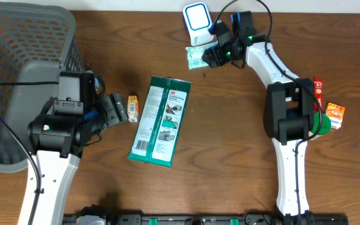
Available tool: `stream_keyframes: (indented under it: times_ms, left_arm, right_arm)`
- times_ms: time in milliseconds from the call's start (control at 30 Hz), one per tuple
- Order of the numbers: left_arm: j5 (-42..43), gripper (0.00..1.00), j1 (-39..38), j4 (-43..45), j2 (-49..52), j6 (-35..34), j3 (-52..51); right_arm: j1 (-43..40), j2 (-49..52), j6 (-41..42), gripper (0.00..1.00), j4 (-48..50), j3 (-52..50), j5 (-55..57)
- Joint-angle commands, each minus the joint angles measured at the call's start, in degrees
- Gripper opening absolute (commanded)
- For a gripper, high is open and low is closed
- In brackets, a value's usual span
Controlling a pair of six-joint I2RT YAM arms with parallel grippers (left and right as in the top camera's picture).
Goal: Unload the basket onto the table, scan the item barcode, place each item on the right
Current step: 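Carry the wipes pack right and release it at the table's right edge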
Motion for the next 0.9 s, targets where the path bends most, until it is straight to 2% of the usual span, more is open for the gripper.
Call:
stream_keyframes:
  times_ms: [0,33,67,100,267,433,533,700,767,867]
  left_arm:
    - [-0.55,0.86,0.24,-0.09,-0.11,0.57,0.68]
    - [-0.55,0.86,0.24,-0.09,-0.11,0.57,0.68]
    - [-0.55,0.86,0.24,-0.09,-0.11,0.57,0.68]
    - [-0.55,0.86,0.24,-0.11,-0.11,0.57,0.68]
    - [-0.55,0.86,0.24,-0.09,-0.11,0.57,0.68]
    - [-0.55,0.86,0.24,-0.09,-0.11,0.57,0.68]
    - [-0.55,0.86,0.24,-0.09,-0.11,0.57,0.68]
    - [-0.55,0.86,0.24,-0.09,-0.11,0.57,0.68]
    - [-0.55,0.86,0.24,-0.11,-0.11,0.57,0.68]
    - [-0.55,0.86,0.24,-0.09,-0.11,0.57,0.68]
  right_arm:
    - [0.37,-0.96,0.85,0.50,-2.23,-2.29,3.26]
    - [0.37,-1.11,0.85,0.13,-2.91,-2.27,3.10]
    - [0.28,-1.55,0.85,0.05,-3.54,-2.23,2.67]
    - [0.17,-2.40,0.85,0.02,-4.52,-2.08,1.42]
    - [0.68,-11.82,0.46,0.01,-6.93,-2.03,-4.00]
    - [4.52,-19.96,-7.80,0.01,-6.01,-2.03,1.99]
    - [8.20,-21.88,-11.02,0.01,-1.07,-2.03,12.92]
    - [13.44,-19.08,-10.43,0.01,13.68,-2.51,35.52]
    - [15.41,-16.41,-13.38,0.01,20.59,-2.51,46.34]
    - [17.22,-11.85,-18.82,0.01,30.36,-2.51,56.74]
